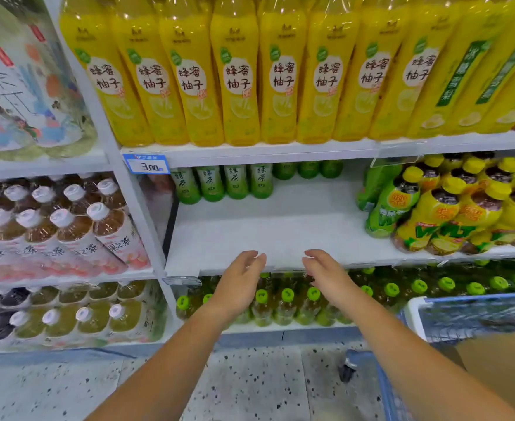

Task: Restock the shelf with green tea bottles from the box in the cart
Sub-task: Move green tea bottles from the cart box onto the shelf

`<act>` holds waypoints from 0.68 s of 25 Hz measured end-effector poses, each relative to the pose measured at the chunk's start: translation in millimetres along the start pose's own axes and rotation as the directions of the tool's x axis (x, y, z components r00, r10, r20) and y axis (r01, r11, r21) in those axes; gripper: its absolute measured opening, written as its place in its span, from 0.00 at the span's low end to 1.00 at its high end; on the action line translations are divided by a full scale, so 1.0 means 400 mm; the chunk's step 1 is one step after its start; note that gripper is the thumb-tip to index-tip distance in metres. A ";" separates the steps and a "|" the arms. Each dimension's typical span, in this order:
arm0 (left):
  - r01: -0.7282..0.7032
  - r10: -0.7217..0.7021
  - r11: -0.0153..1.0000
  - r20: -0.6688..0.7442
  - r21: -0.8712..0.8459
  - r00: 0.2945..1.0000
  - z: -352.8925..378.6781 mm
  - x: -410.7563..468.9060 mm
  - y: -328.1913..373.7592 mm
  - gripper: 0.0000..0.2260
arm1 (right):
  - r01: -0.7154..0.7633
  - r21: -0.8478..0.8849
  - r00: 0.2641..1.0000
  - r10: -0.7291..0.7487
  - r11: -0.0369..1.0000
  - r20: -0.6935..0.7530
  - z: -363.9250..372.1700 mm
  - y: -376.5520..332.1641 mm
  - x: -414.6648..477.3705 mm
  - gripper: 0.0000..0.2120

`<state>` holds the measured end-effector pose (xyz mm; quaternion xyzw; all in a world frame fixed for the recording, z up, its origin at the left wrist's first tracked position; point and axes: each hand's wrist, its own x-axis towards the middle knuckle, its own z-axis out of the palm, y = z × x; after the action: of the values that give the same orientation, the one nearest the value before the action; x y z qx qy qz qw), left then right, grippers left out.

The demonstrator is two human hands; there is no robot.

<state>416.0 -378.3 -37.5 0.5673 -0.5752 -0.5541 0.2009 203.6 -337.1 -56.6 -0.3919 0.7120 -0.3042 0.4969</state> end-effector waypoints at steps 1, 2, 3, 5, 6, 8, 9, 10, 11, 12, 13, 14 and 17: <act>0.018 -0.019 0.999 0.026 0.029 0.999 -0.001 -0.028 0.018 0.25 | -0.009 -0.018 1.000 0.010 1.000 0.011 -0.014 -0.005 -0.037 0.27; 0.033 -0.035 0.998 0.039 0.050 0.999 0.000 -0.057 0.034 0.25 | -0.022 -0.020 1.000 0.022 1.000 0.009 -0.027 -0.008 -0.075 0.25; 0.043 -0.046 0.997 0.049 0.067 0.998 0.001 -0.090 0.055 0.26 | -0.039 -0.011 0.999 0.039 0.999 0.000 -0.042 -0.010 -0.113 0.23; 0.052 -0.059 0.995 0.071 0.087 0.996 0.007 -0.161 0.099 0.27 | -0.066 -0.001 0.998 0.066 0.998 -0.024 -0.073 -0.016 -0.190 0.22; 0.059 -0.065 0.994 0.073 0.090 0.995 0.010 -0.197 0.121 0.28 | -0.081 0.000 0.996 0.081 0.997 -0.039 -0.088 -0.023 -0.231 0.22; 0.063 -0.073 0.992 0.087 0.107 0.994 0.015 -0.268 0.152 0.28 | -0.117 0.001 0.990 0.117 0.993 -0.079 -0.113 -0.032 -0.318 0.22; 0.061 -0.073 0.991 0.106 0.117 0.992 0.017 -0.297 0.166 0.28 | -0.128 0.004 0.988 0.128 0.992 -0.091 -0.125 -0.037 -0.357 0.22; 0.066 -0.083 0.990 0.133 0.124 0.988 0.018 -0.328 0.179 0.27 | -0.146 0.013 0.984 0.146 0.989 -0.101 -0.136 -0.038 -0.405 0.23; 0.069 -0.089 0.990 0.159 0.126 0.983 0.021 -0.356 0.193 0.27 | -0.164 0.023 0.980 0.165 0.986 -0.113 -0.147 -0.039 -0.448 0.24; 0.063 -0.086 0.990 0.187 0.125 0.979 0.026 -0.382 0.204 0.26 | -0.170 0.034 0.976 0.173 0.985 -0.129 -0.155 -0.036 -0.489 0.24; 0.052 -0.080 0.990 0.217 0.132 0.973 0.031 -0.409 0.213 0.25 | -0.173 0.045 0.973 0.178 0.984 -0.149 -0.162 -0.029 -0.533 0.25; 0.032 -0.066 0.990 0.241 0.141 0.968 0.037 -0.428 0.225 0.25 | -0.173 0.056 0.968 0.181 0.983 -0.173 -0.165 -0.021 -0.573 0.25; -0.013 -0.032 0.989 0.301 0.149 0.953 0.081 -0.486 0.252 0.23 | -0.198 0.113 0.937 0.222 0.974 -0.269 -0.171 0.016 -0.697 0.25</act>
<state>398.2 -220.8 117.2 0.4919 -0.6362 -0.5908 0.0649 192.6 -90.9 90.8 -0.2453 0.7994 -0.3314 0.4370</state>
